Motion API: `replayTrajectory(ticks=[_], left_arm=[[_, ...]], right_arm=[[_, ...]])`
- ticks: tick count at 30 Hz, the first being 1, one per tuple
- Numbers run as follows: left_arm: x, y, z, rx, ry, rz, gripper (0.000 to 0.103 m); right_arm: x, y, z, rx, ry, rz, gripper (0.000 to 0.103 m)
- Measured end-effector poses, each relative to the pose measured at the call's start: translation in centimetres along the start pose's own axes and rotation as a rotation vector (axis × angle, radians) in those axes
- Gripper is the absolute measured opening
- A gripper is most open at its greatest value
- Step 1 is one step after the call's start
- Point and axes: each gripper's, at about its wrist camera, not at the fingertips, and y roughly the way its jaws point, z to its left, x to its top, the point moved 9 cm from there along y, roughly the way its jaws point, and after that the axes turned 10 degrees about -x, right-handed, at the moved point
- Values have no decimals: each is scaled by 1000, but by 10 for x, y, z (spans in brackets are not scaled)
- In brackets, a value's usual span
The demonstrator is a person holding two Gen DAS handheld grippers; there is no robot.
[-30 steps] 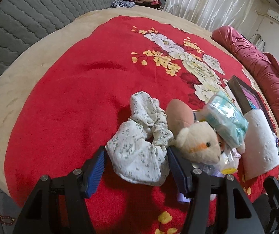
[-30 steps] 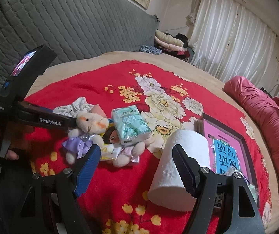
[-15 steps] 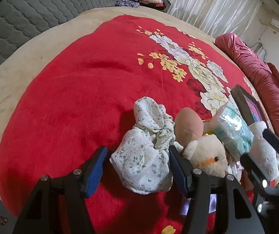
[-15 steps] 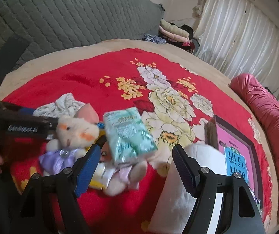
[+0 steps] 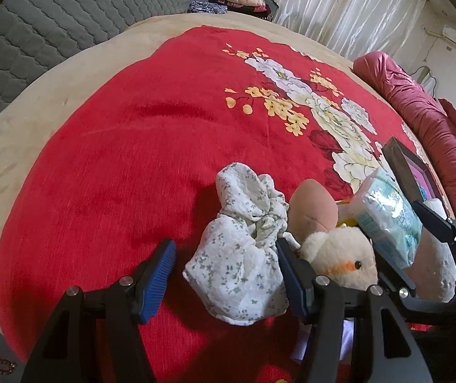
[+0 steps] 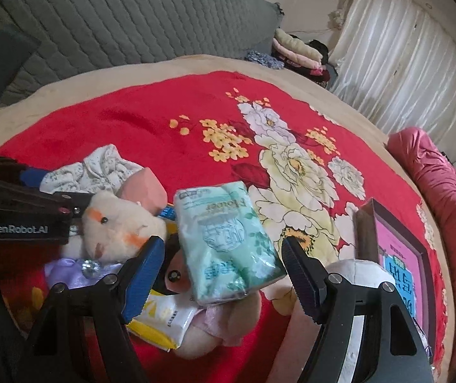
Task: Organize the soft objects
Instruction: 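Grasp the white floral cloth with the left tool while the right tool grasps the green tissue pack, then lift the floral cloth and green tissue pack and carry both toward the pink tray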
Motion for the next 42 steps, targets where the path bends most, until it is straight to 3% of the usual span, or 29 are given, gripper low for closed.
replayTrajectory(ticks=[6,10,22,28,30,33,42], left_arm=[[1,1,1,-10,-9,0,62],[1,1,1,-13,-10,-1,62],[2,0,2,-29,-11,-6,60],[3,-2,7,-39,-34,-16,38],[3,-3,10,-57,-57,-17,26],[4,-5,15,-92,-99,-26,18],[3,-7,15,-103,-111,-28,17]], right_arm=[[0,7,-1,-3,10,17,77],[0,8,0,6,19,24,64],[-2,0,-1,82,79,17,59],[-4,-12,-9,72,110,3,58],[-3,-17,-11,69,120,-8,58],[-1,-25,-15,64,124,-20,57],[-10,-24,-8,112,142,17,55]])
